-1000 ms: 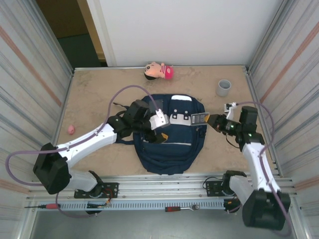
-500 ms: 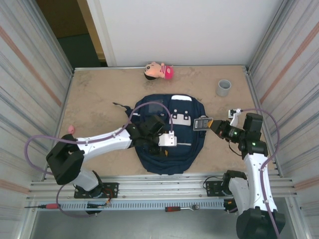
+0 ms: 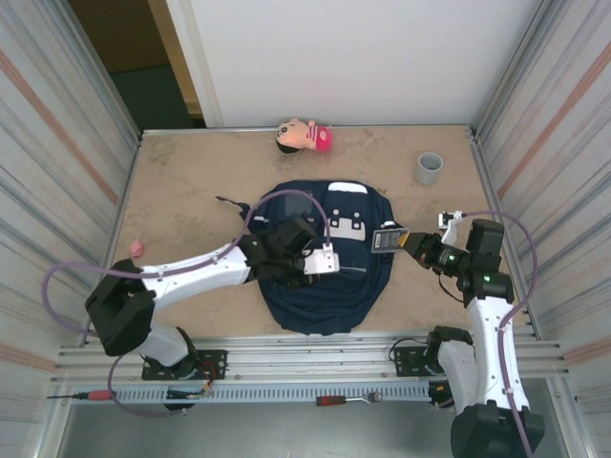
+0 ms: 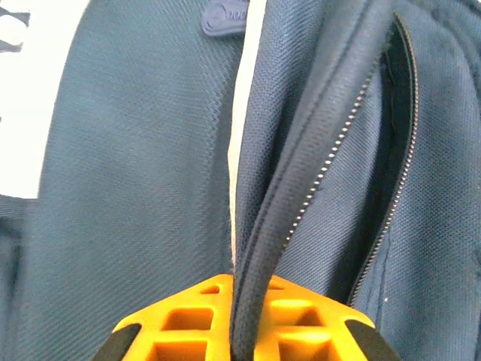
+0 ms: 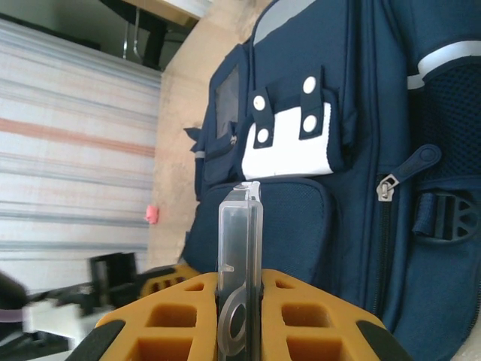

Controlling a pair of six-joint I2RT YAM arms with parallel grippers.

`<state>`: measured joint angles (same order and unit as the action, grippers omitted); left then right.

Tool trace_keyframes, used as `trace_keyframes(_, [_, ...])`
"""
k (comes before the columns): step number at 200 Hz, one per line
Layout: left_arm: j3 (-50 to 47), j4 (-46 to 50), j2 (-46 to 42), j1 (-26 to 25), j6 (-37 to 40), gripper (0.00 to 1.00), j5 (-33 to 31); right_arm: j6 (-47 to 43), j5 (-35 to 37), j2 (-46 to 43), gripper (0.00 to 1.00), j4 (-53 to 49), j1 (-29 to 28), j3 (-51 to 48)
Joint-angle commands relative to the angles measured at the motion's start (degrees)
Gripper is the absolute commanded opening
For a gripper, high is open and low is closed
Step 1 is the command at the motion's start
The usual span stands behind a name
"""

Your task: Pack the student bag

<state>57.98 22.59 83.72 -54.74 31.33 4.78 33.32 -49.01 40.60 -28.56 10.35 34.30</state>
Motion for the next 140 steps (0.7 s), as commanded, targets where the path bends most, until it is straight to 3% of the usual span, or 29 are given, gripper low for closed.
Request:
trace_keyframes(1, [3.35, 3.39, -6.71, 0.40, -7.10, 0.02, -2.97, -1.80, 0.59, 0.16, 0.02, -0.89, 0.55, 1.53])
trace_keyframes(34, [1.21, 5.94, -13.48, 0.42, -14.19, 0.00, -7.85, -2.49, -0.77, 3.26, 0.02, -0.74, 0.53, 3.57])
trace_keyframes(69, [0.98, 5.48, -16.98, 1.04, -19.03, 0.00, -18.00, -0.76, -3.63, 5.45, 0.01, 0.43, 0.05, 5.66])
trace_keyframes(99, [5.11, 3.21, -14.27, 5.34, -26.73, 0.00, -14.48, 3.92, -1.36, 2.03, 0.02, 1.49, -5.87, 4.55])
trace_keyframes(140, [11.61, 6.99, -8.48, 5.58, -34.85, 0.00, -15.63, 9.63, 1.97, -1.94, 0.03, 2.00, -13.59, 3.14])
